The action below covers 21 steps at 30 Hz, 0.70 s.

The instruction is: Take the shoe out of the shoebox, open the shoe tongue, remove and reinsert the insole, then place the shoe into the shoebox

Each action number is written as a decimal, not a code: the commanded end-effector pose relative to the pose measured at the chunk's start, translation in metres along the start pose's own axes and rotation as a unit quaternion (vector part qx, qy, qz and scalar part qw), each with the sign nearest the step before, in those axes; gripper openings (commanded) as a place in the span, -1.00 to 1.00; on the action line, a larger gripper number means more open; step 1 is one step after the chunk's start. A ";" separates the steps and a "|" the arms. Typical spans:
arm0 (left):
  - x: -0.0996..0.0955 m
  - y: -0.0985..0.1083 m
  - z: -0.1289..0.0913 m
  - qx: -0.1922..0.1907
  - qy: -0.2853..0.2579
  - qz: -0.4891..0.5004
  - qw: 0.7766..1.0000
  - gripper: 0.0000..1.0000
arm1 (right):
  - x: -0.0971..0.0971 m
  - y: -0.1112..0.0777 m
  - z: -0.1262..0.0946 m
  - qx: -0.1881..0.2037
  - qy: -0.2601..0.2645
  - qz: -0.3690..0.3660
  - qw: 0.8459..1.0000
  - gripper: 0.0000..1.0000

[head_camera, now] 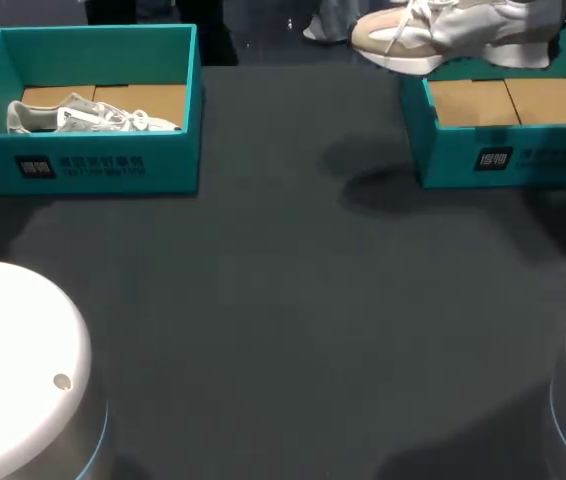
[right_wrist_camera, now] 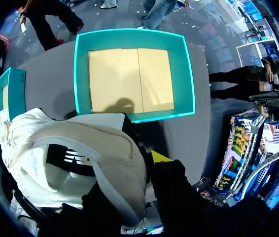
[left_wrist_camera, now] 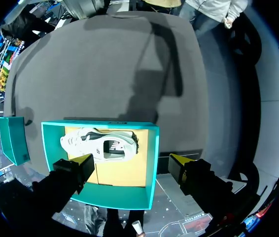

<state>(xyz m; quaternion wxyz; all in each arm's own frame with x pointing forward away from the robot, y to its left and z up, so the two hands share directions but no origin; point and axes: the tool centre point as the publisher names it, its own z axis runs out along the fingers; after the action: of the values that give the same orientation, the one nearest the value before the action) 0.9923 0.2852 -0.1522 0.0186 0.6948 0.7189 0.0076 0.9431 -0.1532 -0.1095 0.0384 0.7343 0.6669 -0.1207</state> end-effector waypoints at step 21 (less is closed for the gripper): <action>0.000 0.001 -0.001 0.000 0.001 0.001 1.000 1.00 | 0.102 -0.166 0.019 -0.116 -0.004 0.019 0.993 -1.00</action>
<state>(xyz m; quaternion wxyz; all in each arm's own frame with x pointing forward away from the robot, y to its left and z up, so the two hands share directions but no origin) 0.9923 0.2851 -0.1522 0.0185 0.6949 0.7189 0.0076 0.7991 -0.0459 -0.1297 0.0750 0.7434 0.6580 -0.0942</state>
